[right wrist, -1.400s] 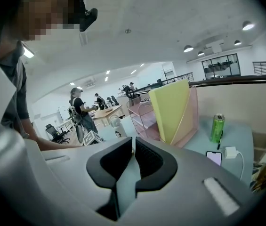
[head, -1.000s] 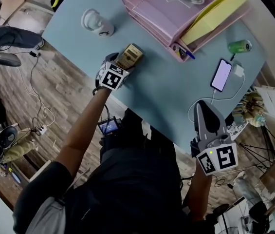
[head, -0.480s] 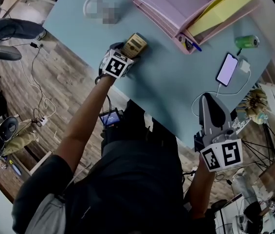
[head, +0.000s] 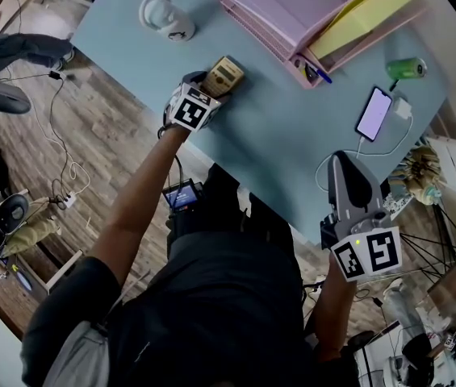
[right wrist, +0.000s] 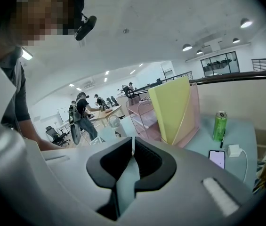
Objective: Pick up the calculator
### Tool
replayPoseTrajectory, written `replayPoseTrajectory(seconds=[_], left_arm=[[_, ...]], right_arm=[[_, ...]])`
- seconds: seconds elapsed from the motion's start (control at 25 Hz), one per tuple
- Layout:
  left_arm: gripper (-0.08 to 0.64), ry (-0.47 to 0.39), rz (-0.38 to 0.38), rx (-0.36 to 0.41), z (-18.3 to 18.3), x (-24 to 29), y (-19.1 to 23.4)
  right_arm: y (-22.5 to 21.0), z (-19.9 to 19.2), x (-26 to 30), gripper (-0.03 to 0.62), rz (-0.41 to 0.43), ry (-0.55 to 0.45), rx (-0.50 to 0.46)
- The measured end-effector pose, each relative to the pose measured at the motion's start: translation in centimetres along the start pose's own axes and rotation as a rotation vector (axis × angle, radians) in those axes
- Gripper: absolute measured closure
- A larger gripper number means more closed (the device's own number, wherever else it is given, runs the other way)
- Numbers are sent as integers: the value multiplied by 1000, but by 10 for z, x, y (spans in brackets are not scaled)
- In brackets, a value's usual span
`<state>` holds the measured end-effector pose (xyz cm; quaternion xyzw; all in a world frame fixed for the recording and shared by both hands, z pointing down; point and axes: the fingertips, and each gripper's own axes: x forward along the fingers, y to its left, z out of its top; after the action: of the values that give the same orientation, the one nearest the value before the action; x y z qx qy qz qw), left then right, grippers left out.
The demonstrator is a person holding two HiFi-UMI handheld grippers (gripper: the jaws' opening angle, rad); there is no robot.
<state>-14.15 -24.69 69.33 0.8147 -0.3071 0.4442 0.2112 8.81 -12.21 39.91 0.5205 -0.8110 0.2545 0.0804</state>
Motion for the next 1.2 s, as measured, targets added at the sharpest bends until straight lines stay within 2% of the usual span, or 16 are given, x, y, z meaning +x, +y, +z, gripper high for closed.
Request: replayPoseTrajectory(seconds=[0.24,0.52,0.68,1.2], left_arm=[[170,-35,15,-10,3,-5,1],[164,-9,4,13,2,-1,-2],[132,-11,6,-15,-3,3,-2],[135,2,9,5,-1,0,-2]], right_arm=[[2,0,0,586,4,1,-2],[6,-4,1,586,14,2,0],[7,-9,3,586,19,11,6],[1,-9,6,586,24,22,15]])
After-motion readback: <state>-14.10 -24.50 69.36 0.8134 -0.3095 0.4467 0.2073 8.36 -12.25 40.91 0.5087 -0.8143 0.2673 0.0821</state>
